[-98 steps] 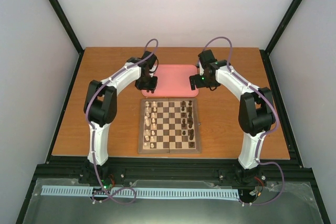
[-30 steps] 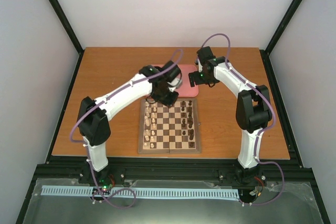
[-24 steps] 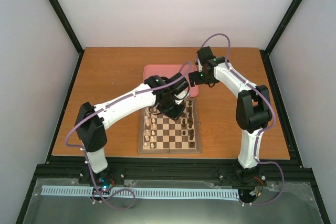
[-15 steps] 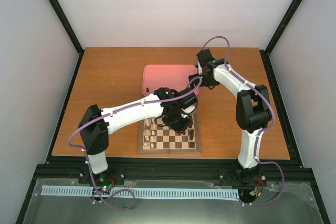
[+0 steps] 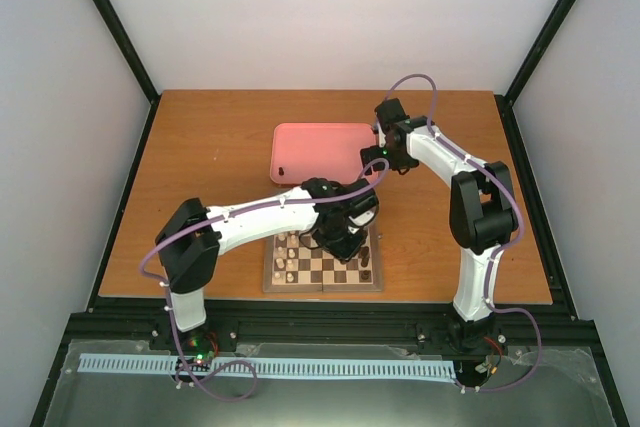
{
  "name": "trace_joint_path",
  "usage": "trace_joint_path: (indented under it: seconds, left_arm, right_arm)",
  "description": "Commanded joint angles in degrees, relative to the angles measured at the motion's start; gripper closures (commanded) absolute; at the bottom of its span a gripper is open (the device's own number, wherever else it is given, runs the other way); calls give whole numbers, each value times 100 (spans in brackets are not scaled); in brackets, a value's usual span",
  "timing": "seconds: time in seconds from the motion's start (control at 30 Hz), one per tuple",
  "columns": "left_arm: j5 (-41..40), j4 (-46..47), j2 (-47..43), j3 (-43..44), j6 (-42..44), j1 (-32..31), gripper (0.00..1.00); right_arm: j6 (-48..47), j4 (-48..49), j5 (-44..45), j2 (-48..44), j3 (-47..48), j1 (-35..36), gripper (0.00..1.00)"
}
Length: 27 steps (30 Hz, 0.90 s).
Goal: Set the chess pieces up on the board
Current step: Place the chess piece on the chessboard.
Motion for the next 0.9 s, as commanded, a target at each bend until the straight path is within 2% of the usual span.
trace_joint_path:
  seconds: [0.0,0.43,0.87]
  left_arm:
    - [-112,460,205,48,-97,-71,99]
    - [-119,969,551,-138,-112,-79,99]
    - [-46,1031,696,-168,-51,-80,96]
  right_arm:
    - [5,118,59,-181,-87,12,0]
    - [-83,192,27,-49,-90,12,0]
    - [-101,192,-12,35,-70,10,0]
